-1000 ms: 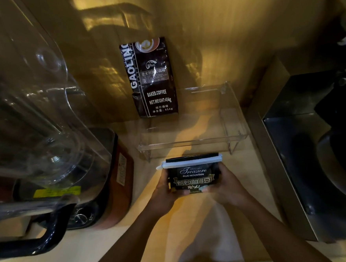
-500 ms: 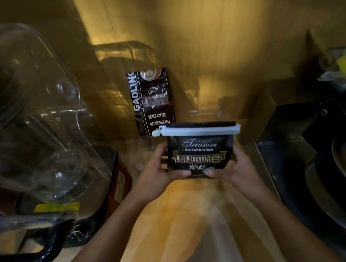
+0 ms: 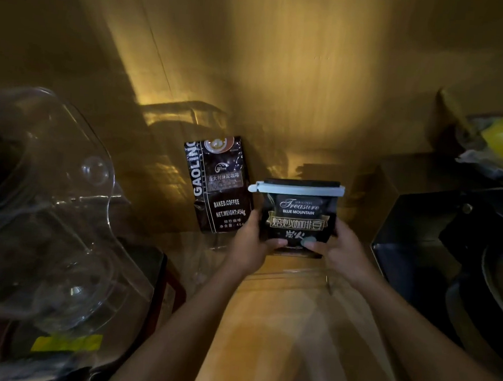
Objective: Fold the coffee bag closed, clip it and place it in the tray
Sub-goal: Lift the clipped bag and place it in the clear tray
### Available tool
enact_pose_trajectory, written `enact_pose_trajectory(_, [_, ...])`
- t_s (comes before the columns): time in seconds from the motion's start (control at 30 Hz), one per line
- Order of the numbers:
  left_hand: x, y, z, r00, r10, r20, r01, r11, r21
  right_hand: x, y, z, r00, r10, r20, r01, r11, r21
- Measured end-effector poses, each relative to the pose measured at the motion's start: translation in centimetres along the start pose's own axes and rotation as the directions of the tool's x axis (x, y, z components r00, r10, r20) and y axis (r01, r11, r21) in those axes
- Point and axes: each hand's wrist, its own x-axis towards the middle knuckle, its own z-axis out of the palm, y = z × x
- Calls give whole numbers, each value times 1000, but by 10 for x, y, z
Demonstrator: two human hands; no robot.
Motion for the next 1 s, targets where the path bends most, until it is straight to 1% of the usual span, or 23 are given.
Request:
enact_pose_trajectory(0.1, [1,-7,4,997,-21,-79,29,994,106,3,5,7,999,-18,-34,14,992,-125])
enact_pose_trajectory(0.17, [-1,-11,8,996,5,-88,6,992,126,1,9,13,995,-79,-55,64,970,-234])
enact_pose_trajectory(0.23, [-3,-13,12,995,37,-93,-23,988,150,-2,15,16,990,-117,-83,87,949,-302])
enact_pose_trajectory(0.37, [2,-11,16,989,95,-117,-72,980,187,4,17,18,984,-127,-124,87,955,-284])
enact_pose_trajectory(0.43, [7,-8,20,984,120,-129,-92,974,207,11,15,17,974,-157,-161,99,942,-321])
enact_pose_trajectory(0.5, [15,-6,24,981,122,-152,-84,968,235,19,15,15,969,-184,-167,113,925,-362])
enact_pose_trajectory(0.67, [37,-2,27,983,79,-169,-30,961,275,47,10,14,967,-181,-181,87,897,-433])
enact_pose_trajectory(0.73, [45,-1,27,981,71,-183,-16,957,289,56,6,14,970,-184,-159,93,885,-456])
enact_pose_trajectory(0.83, [50,1,32,975,54,-215,9,960,279,67,2,11,976,-182,-119,115,897,-427])
enact_pose_trajectory(0.93, [53,3,39,965,9,-263,54,971,234,75,-1,9,987,-144,-67,104,905,-412])
enact_pose_trajectory(1.0, [54,4,42,959,-14,-281,76,975,210,79,-2,8,992,-106,-64,71,911,-405])
